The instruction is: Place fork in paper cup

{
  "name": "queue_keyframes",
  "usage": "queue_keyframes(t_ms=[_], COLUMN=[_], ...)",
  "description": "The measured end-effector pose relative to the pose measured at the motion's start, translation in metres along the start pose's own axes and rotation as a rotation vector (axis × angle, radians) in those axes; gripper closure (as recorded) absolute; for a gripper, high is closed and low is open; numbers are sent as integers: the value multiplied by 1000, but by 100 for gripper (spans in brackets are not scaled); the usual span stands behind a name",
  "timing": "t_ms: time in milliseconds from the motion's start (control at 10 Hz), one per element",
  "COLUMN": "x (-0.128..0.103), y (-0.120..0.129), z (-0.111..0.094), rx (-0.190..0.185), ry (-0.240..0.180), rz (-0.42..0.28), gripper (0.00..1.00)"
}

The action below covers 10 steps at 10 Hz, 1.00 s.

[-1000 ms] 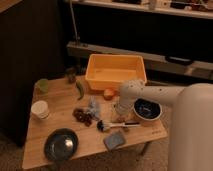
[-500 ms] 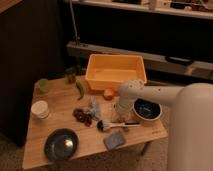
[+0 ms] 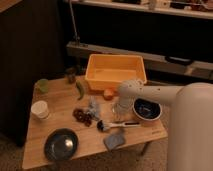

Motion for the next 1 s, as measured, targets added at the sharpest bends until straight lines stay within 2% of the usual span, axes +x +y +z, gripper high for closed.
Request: queue_keyframes(t_ms=[200,700,800,1000], x=[-4,-4,-4,-8], y=[9,6,6,10], z=[-6,-11,-14,-33], rx=[9,12,-11,-88], ry=[4,4,-4,-50], rz=[-9,8,17,23], gripper=[80,80,80,80])
